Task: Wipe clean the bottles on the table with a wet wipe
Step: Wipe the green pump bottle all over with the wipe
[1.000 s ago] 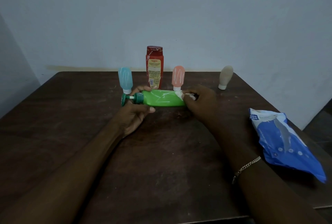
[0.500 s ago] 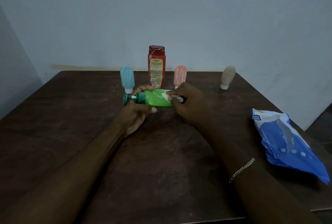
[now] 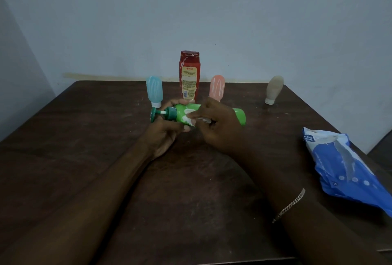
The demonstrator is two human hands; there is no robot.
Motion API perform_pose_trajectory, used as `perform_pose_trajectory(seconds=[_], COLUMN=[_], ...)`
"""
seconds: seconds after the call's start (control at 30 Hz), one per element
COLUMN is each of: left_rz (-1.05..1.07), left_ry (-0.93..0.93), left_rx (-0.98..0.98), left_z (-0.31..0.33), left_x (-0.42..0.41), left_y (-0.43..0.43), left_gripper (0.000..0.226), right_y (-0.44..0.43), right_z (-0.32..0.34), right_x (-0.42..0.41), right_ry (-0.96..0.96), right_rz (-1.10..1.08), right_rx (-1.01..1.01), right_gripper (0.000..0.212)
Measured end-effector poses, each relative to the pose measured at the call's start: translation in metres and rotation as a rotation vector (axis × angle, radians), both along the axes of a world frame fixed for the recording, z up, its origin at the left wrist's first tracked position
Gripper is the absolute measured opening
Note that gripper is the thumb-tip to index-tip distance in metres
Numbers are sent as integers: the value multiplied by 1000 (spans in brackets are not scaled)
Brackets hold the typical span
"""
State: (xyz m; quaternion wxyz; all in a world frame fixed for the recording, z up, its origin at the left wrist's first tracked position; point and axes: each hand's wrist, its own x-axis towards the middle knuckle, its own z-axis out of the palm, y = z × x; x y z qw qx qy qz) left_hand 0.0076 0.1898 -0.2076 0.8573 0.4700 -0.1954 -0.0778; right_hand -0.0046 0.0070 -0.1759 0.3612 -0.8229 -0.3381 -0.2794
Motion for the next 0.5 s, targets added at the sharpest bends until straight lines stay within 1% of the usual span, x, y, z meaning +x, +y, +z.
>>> perform_pose_trajectory(seconds=[0.1, 0.17, 0.27, 0.37, 0.43, 0.5], left_rz=[3, 0, 25, 35, 37, 55], left_ry=[19, 68, 120, 100, 105, 137], left_rx=[6, 8, -19, -33, -11, 25], left_z=[3, 4, 2, 0, 2, 6], left_x=[-3, -4, -5, -8, -9, -10], left_y=[-2, -2, -2, -3, -3, -4], left_gripper=[62, 61, 61, 55, 52, 59], right_y=[-9, -3, 12, 12, 11, 15], right_z=[2, 5, 8, 9, 10, 13], right_x=[5, 5, -3, -10, -10, -6], right_ry=[-15, -10, -28, -17, -14, 5], right_rz=[-70, -82, 18, 82, 52, -5], right_rx=[57, 58, 4, -49, -64, -39], right_gripper=[19, 20, 23, 20, 20, 29])
